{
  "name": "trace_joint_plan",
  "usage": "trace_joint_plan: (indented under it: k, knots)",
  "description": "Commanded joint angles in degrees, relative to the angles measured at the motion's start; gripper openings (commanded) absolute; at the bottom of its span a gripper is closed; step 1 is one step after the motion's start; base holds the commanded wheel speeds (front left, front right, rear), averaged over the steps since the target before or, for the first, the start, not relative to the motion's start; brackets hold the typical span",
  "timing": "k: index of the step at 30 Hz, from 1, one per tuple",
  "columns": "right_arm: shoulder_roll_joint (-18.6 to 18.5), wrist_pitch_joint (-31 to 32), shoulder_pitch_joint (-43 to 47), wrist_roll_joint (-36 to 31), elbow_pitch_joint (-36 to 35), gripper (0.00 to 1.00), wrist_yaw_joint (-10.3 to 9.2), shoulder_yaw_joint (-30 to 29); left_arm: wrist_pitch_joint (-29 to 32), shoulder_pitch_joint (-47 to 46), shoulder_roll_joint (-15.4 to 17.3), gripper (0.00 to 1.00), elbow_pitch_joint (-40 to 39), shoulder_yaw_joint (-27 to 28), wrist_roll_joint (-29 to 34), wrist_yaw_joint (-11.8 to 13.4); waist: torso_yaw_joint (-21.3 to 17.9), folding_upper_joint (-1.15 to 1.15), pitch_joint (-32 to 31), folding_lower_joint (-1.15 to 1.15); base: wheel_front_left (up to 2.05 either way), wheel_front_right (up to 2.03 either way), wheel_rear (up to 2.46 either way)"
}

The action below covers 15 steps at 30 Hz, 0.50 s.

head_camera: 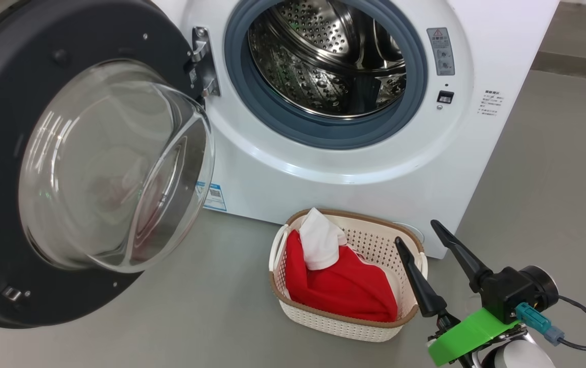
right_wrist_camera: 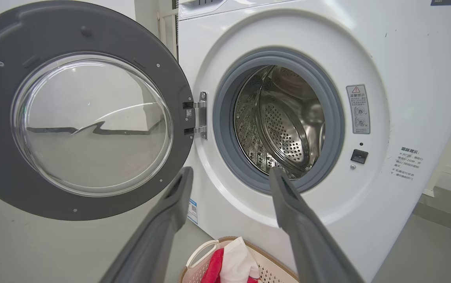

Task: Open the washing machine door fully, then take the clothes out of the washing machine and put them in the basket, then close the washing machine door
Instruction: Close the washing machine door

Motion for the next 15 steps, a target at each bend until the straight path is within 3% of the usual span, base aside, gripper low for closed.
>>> trace_joint_plan:
  k: [1, 15]
  knots:
    - [0.1, -0.4, -1.0, -0.6, -1.7, 1.00, 0.35, 1.3, 1.2, 1.1, 1.4, 0.00, -1.5, 0.6, -0.4, -0.3, 0.0, 0.00, 0.1, 0.00, 0.00, 0.00, 0.00]
    - [0.2, -0.4, -1.5, -0.2, -1.3, 1.00, 0.35, 1.3, 6.6, 7.8, -3.1, 0.00, -13.2, 3.2, -5.6, 1.8, -0.4, 0.00, 0.5, 0.00, 0.00, 0.00, 0.00]
